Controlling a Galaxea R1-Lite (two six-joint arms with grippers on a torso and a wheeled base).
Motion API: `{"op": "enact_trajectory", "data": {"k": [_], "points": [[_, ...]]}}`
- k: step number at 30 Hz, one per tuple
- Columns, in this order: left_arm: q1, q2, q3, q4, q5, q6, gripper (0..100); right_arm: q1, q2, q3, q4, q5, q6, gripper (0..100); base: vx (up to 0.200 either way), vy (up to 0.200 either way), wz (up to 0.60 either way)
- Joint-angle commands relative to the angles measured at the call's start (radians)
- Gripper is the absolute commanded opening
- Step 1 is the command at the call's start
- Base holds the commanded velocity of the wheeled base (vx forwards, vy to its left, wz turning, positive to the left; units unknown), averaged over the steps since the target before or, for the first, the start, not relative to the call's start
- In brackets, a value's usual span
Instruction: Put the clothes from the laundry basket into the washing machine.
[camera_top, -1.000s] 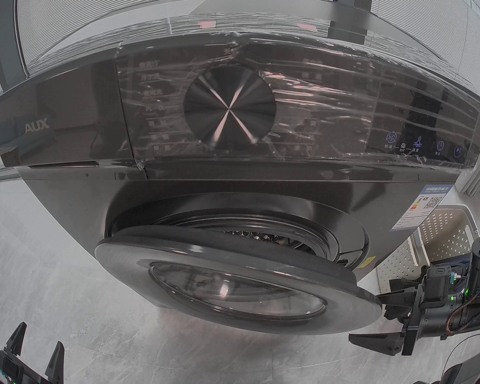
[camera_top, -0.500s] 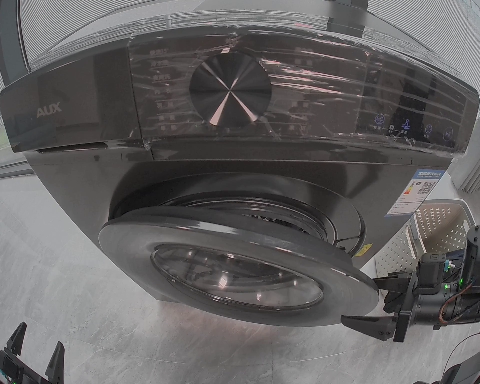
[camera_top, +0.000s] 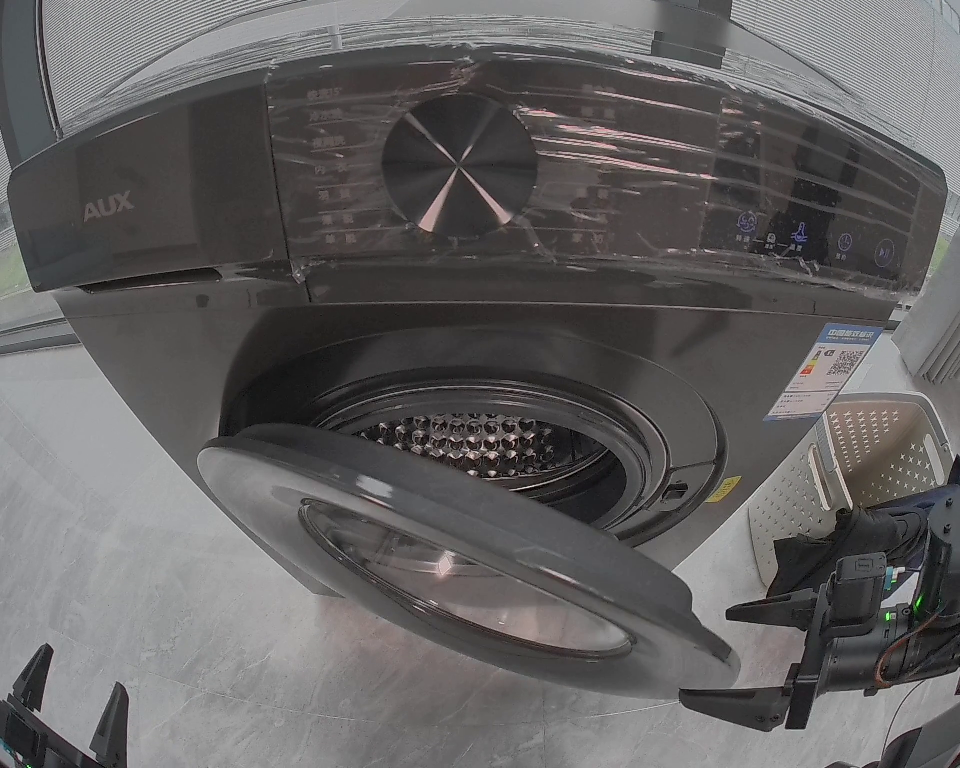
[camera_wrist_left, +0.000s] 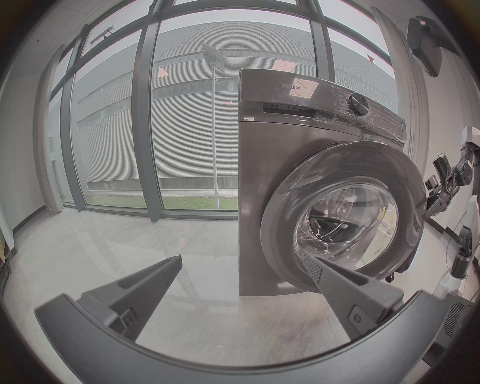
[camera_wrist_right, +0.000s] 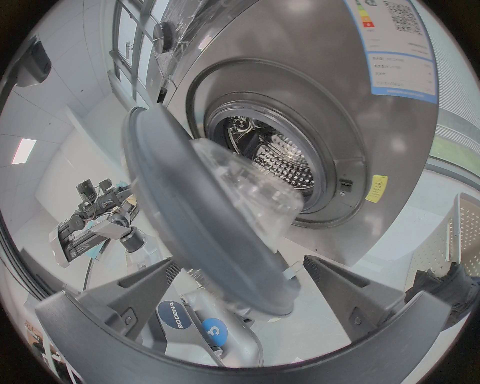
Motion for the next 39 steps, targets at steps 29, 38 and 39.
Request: {"op": "enact_trajectory", "data": {"k": [29, 38, 39], "points": [[0.000, -0.018, 0.018, -0.001, -0.001, 0.000, 100, 0.020, 0.089, -0.034, -0.060, -0.034, 0.015, 100, -0.055, 0.000, 0.00], [0.000, -0.018, 0.018, -0.001, -0.001, 0.000, 100, 0.010, 0.031, -0.034, -0.061, -0.033, 0.026, 100, 0.000, 0.000, 0.00], [0.000, -0.018, 0.018, -0.001, -0.001, 0.000, 100, 0.007, 0.005, -0.034, -0.061, -0.033, 0.028, 100, 0.000, 0.000, 0.00]]}}
